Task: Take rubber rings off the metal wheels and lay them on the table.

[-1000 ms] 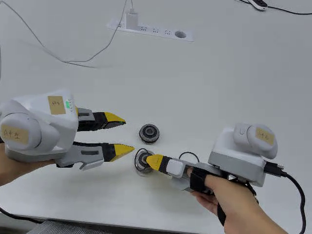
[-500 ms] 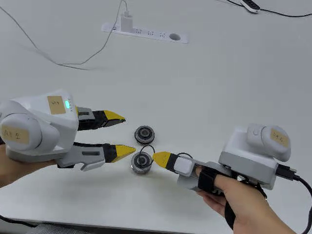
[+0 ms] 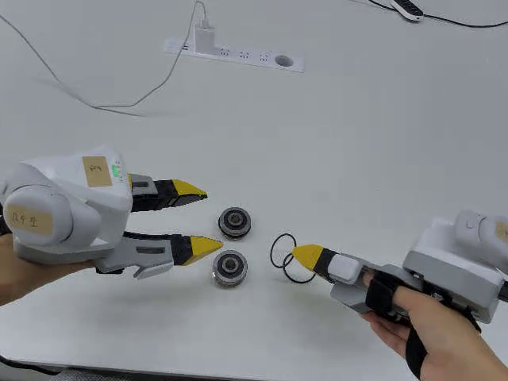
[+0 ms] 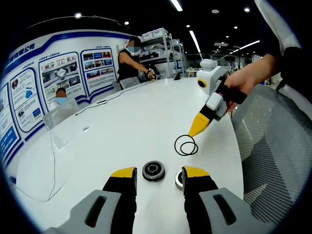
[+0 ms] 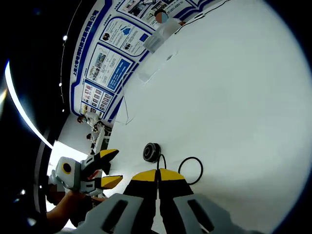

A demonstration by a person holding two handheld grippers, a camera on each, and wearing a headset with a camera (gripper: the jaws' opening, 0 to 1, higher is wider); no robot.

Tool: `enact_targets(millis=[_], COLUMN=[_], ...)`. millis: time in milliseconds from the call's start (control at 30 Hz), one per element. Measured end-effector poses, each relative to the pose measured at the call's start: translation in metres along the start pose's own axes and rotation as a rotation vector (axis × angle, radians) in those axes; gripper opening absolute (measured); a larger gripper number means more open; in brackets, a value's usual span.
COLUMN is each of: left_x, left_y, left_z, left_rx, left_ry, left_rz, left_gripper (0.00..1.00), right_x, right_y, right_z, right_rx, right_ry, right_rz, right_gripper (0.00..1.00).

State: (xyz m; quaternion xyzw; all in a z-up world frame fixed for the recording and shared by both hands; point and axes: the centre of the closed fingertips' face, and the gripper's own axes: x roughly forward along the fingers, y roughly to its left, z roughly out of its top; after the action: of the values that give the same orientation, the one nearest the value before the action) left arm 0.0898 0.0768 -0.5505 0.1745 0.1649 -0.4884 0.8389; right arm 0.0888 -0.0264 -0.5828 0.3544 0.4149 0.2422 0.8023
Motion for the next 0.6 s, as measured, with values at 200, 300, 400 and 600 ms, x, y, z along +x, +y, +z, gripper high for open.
enact_targets(millis=[200, 300, 400, 600], left_x=[0.002, 0.003, 0.003, 0.002], left_y=[-0.002, -0.004, -0.006, -0.008], left_z=[-0.004, -0.004, -0.004, -0.005], left_rx=[-0.006, -0.008, -0.007, -0.012], left_ry=[0.014, 0.015, 0.019, 0.02], left_rz=[-0.008, -0.007, -0.012, -0.013], left_gripper=[0.38, 0.38, 0.38, 0.38], right_x=[-0.005, -0.007, -0.008, -0.01], right_y=[-0.015, -0.025, -0.032, -0.041], right_z=[-0.001, -0.002, -0.002, -0.001], right_rx=[0.023, 0.037, 0.035, 0.026], right_ry=[0.0, 0.002, -0.004, -0.007], right_rz=[-0.058, -0.082, -0.106, -0.151], right_gripper=[0.02, 0.02, 0.02, 0.02])
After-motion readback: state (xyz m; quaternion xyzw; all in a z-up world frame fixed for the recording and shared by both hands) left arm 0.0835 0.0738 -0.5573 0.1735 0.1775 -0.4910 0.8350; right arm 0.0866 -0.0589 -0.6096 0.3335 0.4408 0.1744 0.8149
